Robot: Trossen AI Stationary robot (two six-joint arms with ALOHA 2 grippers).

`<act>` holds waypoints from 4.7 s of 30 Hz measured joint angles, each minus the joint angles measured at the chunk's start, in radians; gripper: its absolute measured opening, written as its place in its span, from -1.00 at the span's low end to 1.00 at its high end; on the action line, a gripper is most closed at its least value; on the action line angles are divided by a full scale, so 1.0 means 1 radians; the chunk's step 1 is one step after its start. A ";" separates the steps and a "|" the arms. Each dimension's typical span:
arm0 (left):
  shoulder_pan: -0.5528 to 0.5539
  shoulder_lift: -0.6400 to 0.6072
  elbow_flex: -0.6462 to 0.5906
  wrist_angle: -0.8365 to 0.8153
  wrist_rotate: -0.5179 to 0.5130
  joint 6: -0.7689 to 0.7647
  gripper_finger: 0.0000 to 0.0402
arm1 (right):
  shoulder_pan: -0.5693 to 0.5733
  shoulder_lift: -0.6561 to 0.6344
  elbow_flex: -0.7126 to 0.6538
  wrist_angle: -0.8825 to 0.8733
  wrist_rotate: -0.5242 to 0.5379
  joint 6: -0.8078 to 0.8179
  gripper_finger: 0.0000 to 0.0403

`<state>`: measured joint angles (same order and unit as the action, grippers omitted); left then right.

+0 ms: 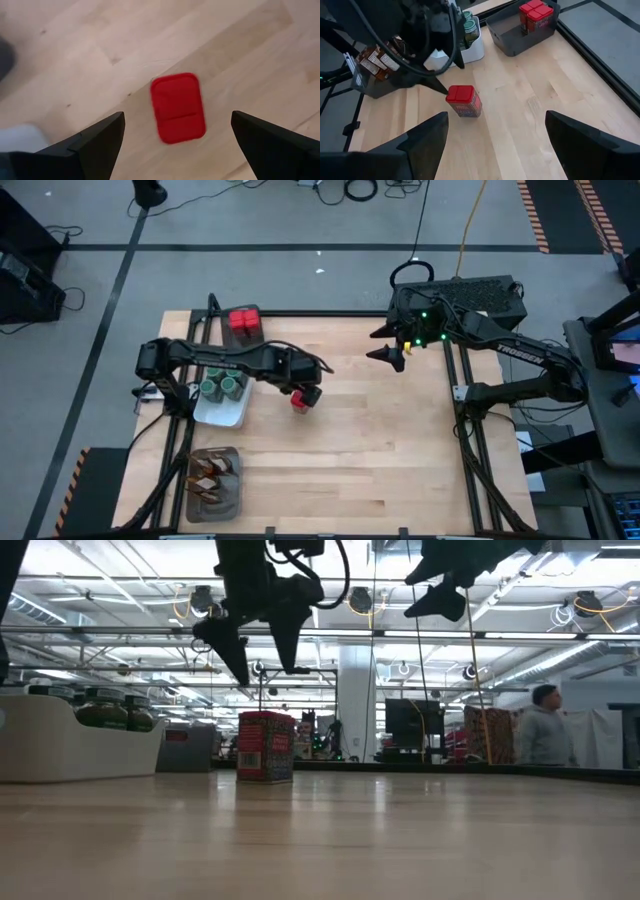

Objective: Sort spices by type
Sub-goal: Put the red seasoning can into the top black bin

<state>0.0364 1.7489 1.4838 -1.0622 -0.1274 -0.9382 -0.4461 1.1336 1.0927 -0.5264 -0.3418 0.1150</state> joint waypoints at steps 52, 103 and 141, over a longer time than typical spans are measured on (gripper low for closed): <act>-0.003 0.073 -0.187 0.266 -0.006 -0.013 0.10 | 0.000 0.000 0.000 0.001 0.004 -0.004 0.57; 0.718 -0.305 -0.319 -0.048 -0.045 0.060 0.14 | -0.006 0.000 0.000 0.007 0.005 -0.016 0.57; 0.938 -0.305 -0.479 0.166 -0.091 0.193 0.14 | -0.006 0.000 0.000 0.007 0.005 0.049 0.57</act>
<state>0.9744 1.4441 1.0046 -0.8964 -0.2184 -0.7451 -0.4526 1.1339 1.0927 -0.5194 -0.3370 0.1638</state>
